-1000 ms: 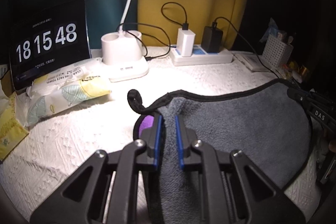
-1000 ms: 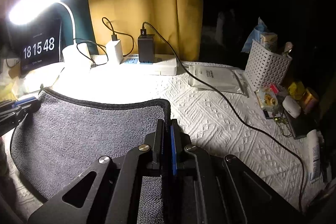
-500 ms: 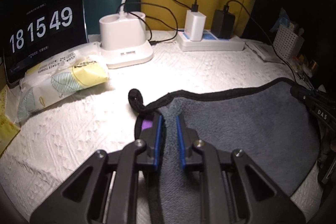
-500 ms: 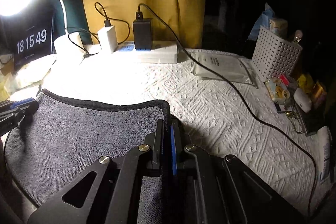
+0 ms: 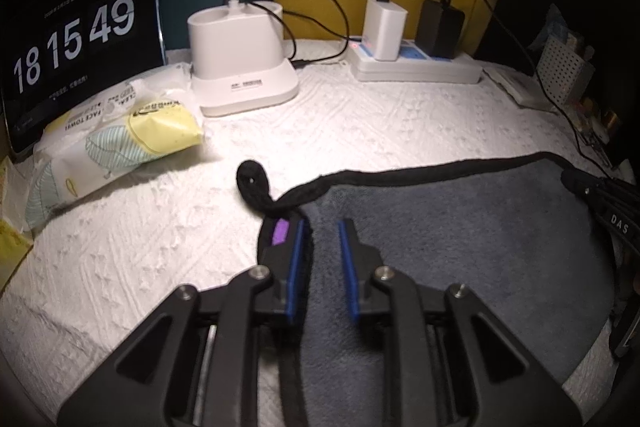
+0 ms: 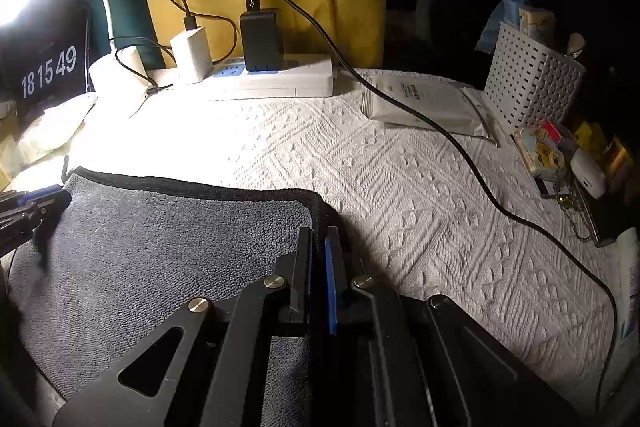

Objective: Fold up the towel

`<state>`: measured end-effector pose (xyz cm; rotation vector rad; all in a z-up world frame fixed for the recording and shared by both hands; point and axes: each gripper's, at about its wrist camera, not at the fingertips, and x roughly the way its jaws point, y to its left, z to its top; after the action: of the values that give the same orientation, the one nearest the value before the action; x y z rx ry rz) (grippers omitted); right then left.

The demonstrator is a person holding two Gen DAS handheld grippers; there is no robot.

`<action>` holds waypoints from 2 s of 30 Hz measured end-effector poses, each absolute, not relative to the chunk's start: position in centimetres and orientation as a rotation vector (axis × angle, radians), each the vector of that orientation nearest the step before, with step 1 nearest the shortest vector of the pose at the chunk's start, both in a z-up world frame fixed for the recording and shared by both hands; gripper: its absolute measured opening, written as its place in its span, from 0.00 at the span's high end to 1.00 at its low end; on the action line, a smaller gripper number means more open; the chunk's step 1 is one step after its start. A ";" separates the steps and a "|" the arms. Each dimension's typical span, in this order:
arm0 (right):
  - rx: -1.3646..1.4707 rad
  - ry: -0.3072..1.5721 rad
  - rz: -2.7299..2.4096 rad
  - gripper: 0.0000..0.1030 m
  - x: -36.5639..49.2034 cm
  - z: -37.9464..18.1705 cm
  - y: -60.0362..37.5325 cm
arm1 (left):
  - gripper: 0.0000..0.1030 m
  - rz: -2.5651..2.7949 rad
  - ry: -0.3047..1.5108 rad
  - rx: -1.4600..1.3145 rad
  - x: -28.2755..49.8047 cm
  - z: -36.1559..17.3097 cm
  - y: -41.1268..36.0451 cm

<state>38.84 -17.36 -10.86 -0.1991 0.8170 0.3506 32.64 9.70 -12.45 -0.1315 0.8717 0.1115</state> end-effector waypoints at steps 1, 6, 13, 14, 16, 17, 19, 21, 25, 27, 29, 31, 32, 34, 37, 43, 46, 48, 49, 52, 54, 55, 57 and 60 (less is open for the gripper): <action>-0.200 0.819 0.349 0.94 38.9 -10.9 -17.4 | 0.79 0.115 0.874 -0.133 32.7 -12.4 9.7; -0.204 0.824 0.346 0.94 38.9 -10.9 -17.3 | 0.73 0.138 0.866 -0.122 32.4 -11.9 9.5; -0.208 0.823 0.340 0.88 38.8 -10.8 -17.3 | 0.51 0.164 0.844 -0.124 31.7 -11.4 9.6; -0.208 0.824 0.341 0.84 38.7 -10.7 -17.3 | 0.45 0.166 0.835 -0.126 31.6 -11.2 9.7; -0.206 0.826 0.342 0.76 38.6 -10.7 -17.3 | 0.40 0.169 0.822 -0.128 31.3 -11.0 9.7; -0.206 0.825 0.340 0.74 38.5 -10.6 -17.3 | 0.40 0.169 0.818 -0.128 31.2 -10.9 9.7; -0.205 0.824 0.338 0.74 38.3 -10.4 -17.3 | 0.39 0.167 0.815 -0.130 30.9 -10.7 9.7; -0.205 0.819 0.334 0.73 38.1 -10.2 -17.3 | 0.39 0.166 0.812 -0.134 30.7 -10.6 9.7; -0.204 0.811 0.328 0.72 37.4 -9.6 -17.4 | 0.38 0.160 0.797 -0.138 30.1 -10.3 9.6; -0.203 0.809 0.327 0.72 37.2 -9.4 -17.4 | 0.37 0.156 0.793 -0.142 29.8 -10.2 9.5; -0.203 0.807 0.327 0.72 36.8 -9.2 -17.4 | 0.35 0.152 0.789 -0.144 29.5 -10.0 9.4; -0.203 0.805 0.327 0.72 36.5 -9.0 -17.5 | 0.31 0.149 0.784 -0.146 29.2 -9.9 9.3; -0.202 0.804 0.327 0.72 36.3 -8.9 -17.5 | 0.29 0.147 0.781 -0.148 29.0 -9.8 9.3; -0.201 0.800 0.327 0.72 35.9 -8.7 -17.5 | 0.27 0.145 0.775 -0.150 28.6 -9.6 9.2; -0.199 0.794 0.327 0.72 35.3 -8.4 -17.6 | 0.26 0.140 0.767 -0.157 28.0 -9.2 9.1; -0.195 0.788 0.332 0.72 34.0 -8.0 -17.9 | 0.26 0.133 0.754 -0.168 26.7 -8.8 8.9; -0.194 0.781 0.334 0.72 33.4 -7.8 -18.0 | 0.26 0.129 0.748 -0.170 26.1 -8.6 8.7; -0.193 0.777 0.334 0.72 32.9 -7.6 -18.1 | 0.26 0.127 0.744 -0.172 25.6 -8.4 8.5; -0.193 0.776 0.334 0.72 32.7 -7.6 -18.1 | 0.26 0.125 0.742 -0.173 25.4 -8.4 8.4; -0.192 0.773 0.335 0.72 31.9 -7.4 -18.1 | 0.26 0.120 0.734 -0.175 24.7 -8.2 8.2; -0.193 0.770 0.335 0.72 31.4 -7.3 -18.2 | 0.26 0.116 0.729 -0.175 24.3 -8.1 8.0; -0.193 0.768 0.335 0.72 31.1 -7.2 -18.3 | 0.26 0.114 0.727 -0.175 24.1 -8.0 7.9; -0.191 0.765 0.334 0.72 30.6 -7.1 -18.4 | 0.26 0.110 0.723 -0.176 23.6 -7.9 7.7; -0.189 0.762 0.333 0.72 29.9 -7.1 -18.5 | 0.26 0.104 0.721 -0.177 23.0 -7.9 7.5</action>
<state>29.94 -18.50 -7.05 -0.1893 0.7616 0.3330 23.02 7.50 -7.88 -0.1774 0.7210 0.1041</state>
